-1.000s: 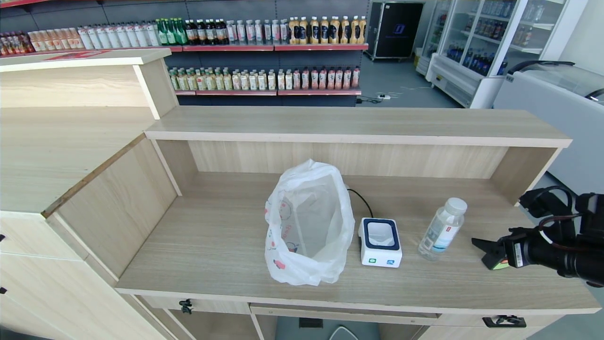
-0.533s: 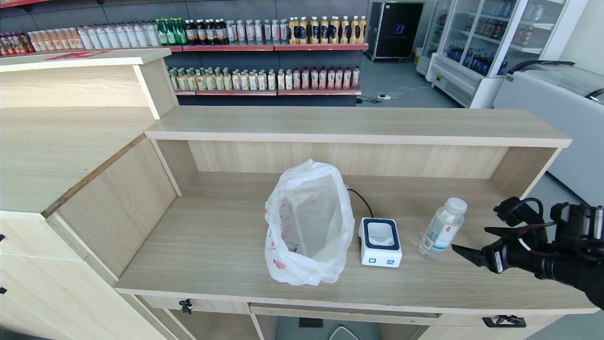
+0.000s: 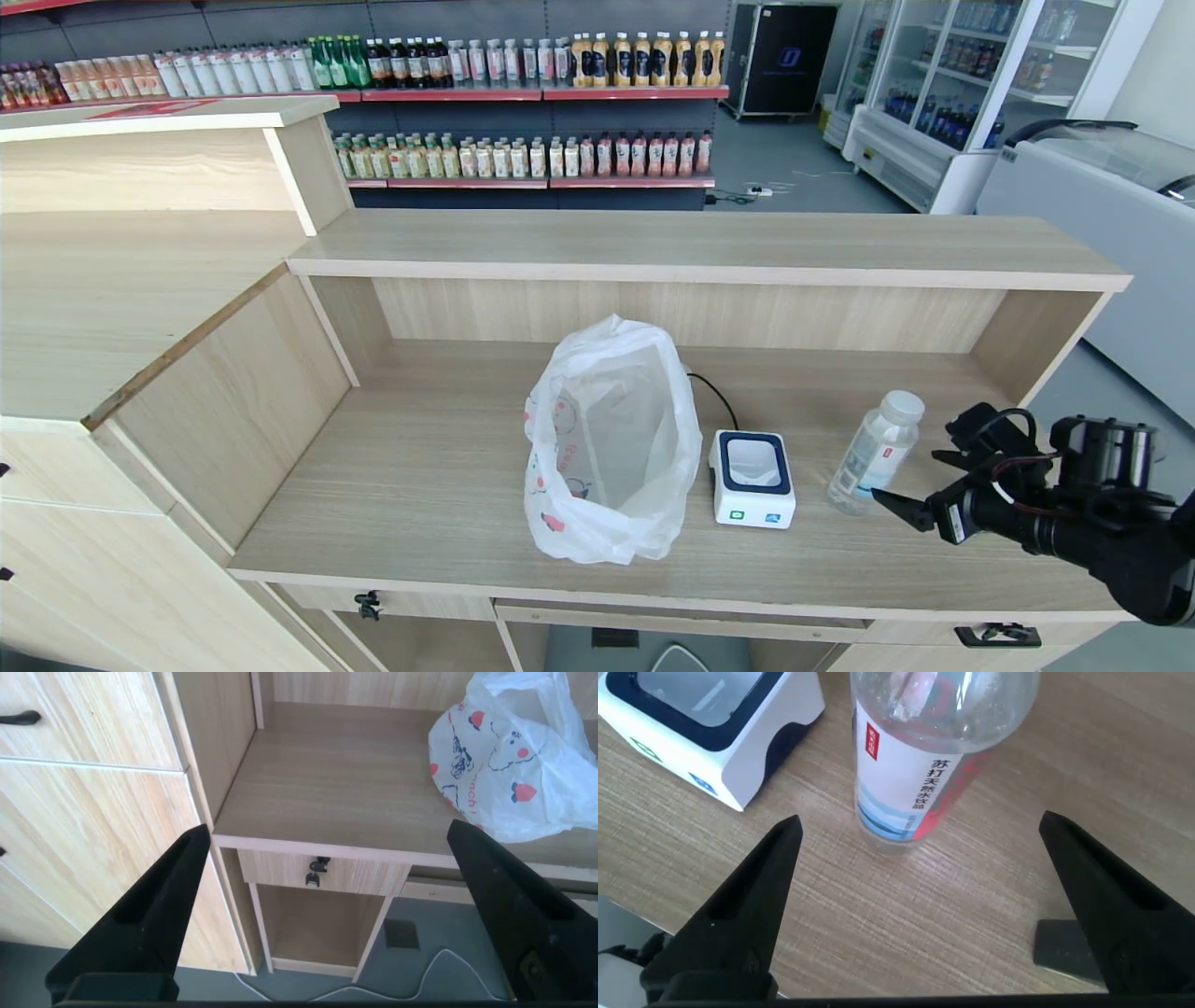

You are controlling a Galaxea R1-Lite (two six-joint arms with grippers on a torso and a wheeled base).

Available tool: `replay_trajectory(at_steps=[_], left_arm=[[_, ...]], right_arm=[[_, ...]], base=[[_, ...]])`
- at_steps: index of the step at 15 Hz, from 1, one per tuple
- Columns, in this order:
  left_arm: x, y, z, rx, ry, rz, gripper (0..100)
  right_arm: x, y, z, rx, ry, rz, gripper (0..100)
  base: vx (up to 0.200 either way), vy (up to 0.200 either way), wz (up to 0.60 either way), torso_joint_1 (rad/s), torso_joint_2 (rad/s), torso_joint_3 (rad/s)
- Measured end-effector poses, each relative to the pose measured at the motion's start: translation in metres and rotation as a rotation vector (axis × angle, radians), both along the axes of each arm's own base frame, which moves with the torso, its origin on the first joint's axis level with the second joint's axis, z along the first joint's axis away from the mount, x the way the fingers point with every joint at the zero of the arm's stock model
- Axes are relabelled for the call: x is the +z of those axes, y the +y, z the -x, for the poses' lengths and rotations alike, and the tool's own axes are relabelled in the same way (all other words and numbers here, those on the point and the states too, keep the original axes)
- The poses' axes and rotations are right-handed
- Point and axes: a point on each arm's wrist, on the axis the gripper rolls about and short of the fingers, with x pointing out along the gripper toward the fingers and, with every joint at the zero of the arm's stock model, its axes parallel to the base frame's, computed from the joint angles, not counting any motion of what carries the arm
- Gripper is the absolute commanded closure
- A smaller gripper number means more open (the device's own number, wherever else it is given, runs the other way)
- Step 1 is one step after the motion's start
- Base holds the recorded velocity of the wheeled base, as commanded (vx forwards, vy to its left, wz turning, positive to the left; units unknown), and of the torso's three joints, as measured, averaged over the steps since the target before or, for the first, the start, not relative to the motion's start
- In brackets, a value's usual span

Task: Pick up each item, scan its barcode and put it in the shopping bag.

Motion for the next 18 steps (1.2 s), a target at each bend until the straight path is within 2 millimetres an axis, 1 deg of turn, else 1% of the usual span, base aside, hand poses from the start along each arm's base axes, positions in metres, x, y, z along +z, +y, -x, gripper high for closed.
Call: replay_trajectory(at_steps=[7,12,18], left_arm=[[0.0,0.0,0.0,0.001,0.0,0.0,0],[0.0,0.0,0.0,0.0,0.0,0.0,0],[0.0,0.0,0.0,0.0,0.0,0.0,0]], right_arm=[[-0.013,0.013,-0.017,0.064,-0.056,-0.003,0],[-0.024,0.017,-0.029,0.08,-0.075,-0.002,0],[-0.028,0.025,-0.05,0.104,-0.11,-0.009,0]], base=[[0.0,0.0,0.0,0.0,0.0,0.0],[0.0,0.0,0.0,0.0,0.0,0.0],[0.0,0.0,0.0,0.0,0.0,0.0]])
